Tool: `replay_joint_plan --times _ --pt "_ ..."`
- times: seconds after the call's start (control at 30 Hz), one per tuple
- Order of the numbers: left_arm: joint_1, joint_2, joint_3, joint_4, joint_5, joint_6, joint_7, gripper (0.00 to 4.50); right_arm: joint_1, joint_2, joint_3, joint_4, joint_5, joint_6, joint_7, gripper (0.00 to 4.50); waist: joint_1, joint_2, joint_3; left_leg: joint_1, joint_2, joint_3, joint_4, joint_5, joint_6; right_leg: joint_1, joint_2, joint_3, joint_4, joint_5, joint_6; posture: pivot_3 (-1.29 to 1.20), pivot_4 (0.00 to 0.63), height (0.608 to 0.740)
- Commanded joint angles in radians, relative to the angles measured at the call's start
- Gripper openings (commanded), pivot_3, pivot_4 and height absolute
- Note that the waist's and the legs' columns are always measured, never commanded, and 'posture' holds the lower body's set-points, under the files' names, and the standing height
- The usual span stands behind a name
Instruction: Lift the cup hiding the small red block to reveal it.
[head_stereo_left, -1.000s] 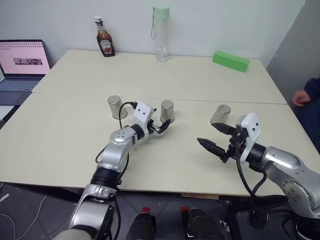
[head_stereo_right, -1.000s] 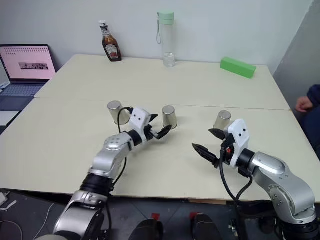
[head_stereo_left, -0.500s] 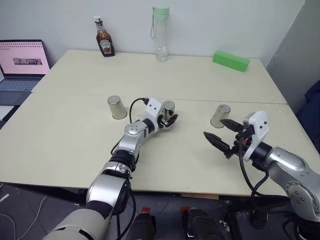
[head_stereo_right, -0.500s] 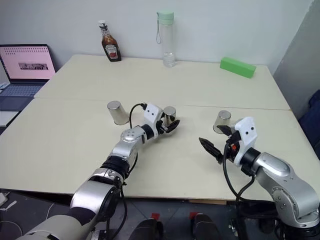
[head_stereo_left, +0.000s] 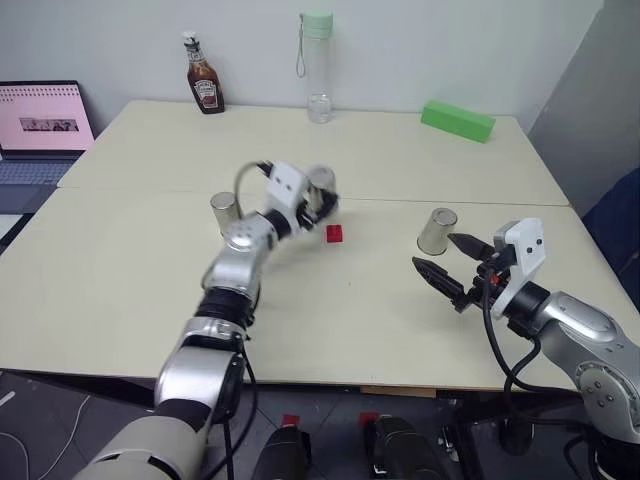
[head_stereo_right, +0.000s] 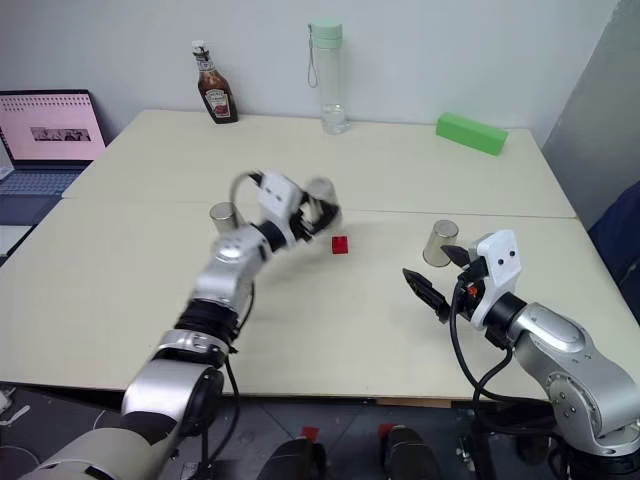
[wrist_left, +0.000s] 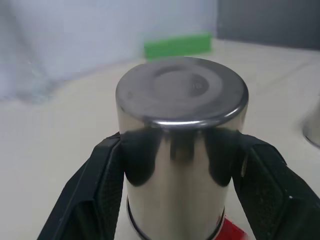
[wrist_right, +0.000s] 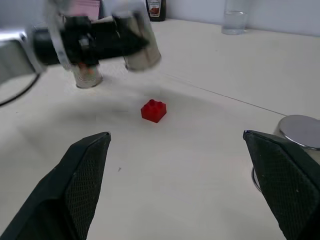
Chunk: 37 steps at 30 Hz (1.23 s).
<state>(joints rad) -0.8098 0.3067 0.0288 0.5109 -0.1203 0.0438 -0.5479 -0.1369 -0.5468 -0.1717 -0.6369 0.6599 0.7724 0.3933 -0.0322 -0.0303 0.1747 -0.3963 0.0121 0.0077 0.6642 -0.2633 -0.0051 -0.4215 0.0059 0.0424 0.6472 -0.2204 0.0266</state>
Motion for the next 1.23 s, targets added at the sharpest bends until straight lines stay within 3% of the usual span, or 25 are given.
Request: replay_joint_plan --times 0.03,0.17,0.3,0.33,0.5,0.6,0.73,0.83,0.97,1.13,1.23 --pt "0.138 -0.004 0.01 -0.17 -0.018 0.139 0.046 2.78 -0.025 0.014 0.011 -0.013 0.013 -0.013 0.004 4.5 0.002 0.002 -0.001 0.0 0.0 0.0 0.0 0.0 0.0 0.001 0.0 0.0 0.0 0.0 0.0 0.0 0.15 0.74" --pt "0.212 -0.028 0.024 -0.21 -0.033 0.187 0.067 2.78 -0.054 0.018 0.026 0.01 0.008 -0.015 0.012 4.5 0.005 0.001 0.0 -0.001 0.0 -0.001 0.003 0.0 0.0 0.0 -0.001 -0.001 0.001 0.0 0.0 0.0 0.15 0.74" --pt "0.223 -0.046 0.028 -0.115 -0.023 0.138 0.076 2.78 -0.087 0.017 0.03 0.029 0.012 -0.009 0.015 4.5 0.014 0.0 0.0 -0.002 -0.001 -0.002 0.007 0.0 0.0 0.001 0.0 -0.002 0.001 0.001 0.002 0.0 0.15 0.74" --pt "0.222 -0.049 0.028 -0.097 -0.021 0.125 0.076 3.49 -0.091 0.017 0.031 0.031 0.013 -0.007 0.015 4.5 0.014 0.001 0.0 -0.002 -0.001 -0.001 0.007 0.0 0.0 0.001 -0.001 -0.002 0.001 0.002 0.002 0.0 0.15 0.74" --pt "0.207 -0.048 0.018 -0.063 -0.018 0.102 0.061 4.44 -0.106 0.018 0.033 0.03 0.019 0.006 0.013 4.5 0.014 0.0 0.0 -0.002 -0.001 0.001 0.007 0.0 0.0 0.001 -0.001 -0.002 0.0 0.002 0.003 0.0 0.15 0.74" --pt "0.21 -0.027 0.015 -0.095 -0.018 0.125 0.045 4.47 -0.106 0.02 0.034 0.028 0.02 0.011 0.013 4.5 0.014 0.0 0.0 -0.003 -0.001 0.001 0.006 0.0 0.0 0.0 -0.001 -0.001 0.0 0.002 0.003 0.0 0.15 0.74" --pt "0.295 0.062 0.014 -0.367 -0.062 0.3 -0.021 4.47 -0.089 0.017 0.029 0.01 0.033 0.028 0.016 4.5 0.007 0.0 0.0 -0.003 0.0 0.0 0.006 0.0 0.0 0.0 -0.001 -0.001 0.0 0.002 0.003 0.0 0.15 0.74" --pt "0.43 0.204 0.023 -0.64 -0.117 0.482 -0.108 4.47 -0.064 0.0 0.029 -0.005 0.049 0.045 0.029 4.5 -0.002 0.001 0.0 -0.002 0.0 0.001 0.004 0.0 0.0 0.0 -0.005 0.001 0.0 0.002 0.003 0.0 0.15 0.74" --pt "0.595 0.407 0.143 -0.884 -0.218 0.685 -0.19 4.47 -0.037 -0.017 0.016 -0.017 0.071 0.063 0.042 4.5 -0.008 0.0 0.0 0.0 0.001 0.0 0.0 0.0 0.0 -0.001 -0.005 0.0 0.0 -0.001 -0.001 0.0 0.15 0.74" --pt "0.611 0.471 0.322 -1.013 -0.412 0.878 -0.203 4.47 -0.057 -0.03 0.017 -0.001 0.087 0.07 0.055 4.5 0.01 0.0 0.001 0.001 0.001 -0.004 0.002 0.001 0.0 0.001 -0.005 -0.005 0.002 -0.004 -0.007 0.0 0.15 0.74" --pt "0.591 0.474 0.35 -1.039 -0.465 0.927 -0.183 4.47 -0.085 -0.039 0.029 0.029 0.08 0.061 0.074 4.5 0.01 0.0 0.001 0.001 -0.001 -0.002 0.003 0.001 0.0 0.002 -0.005 -0.004 0.001 -0.004 -0.007 0.0 0.15 0.74"
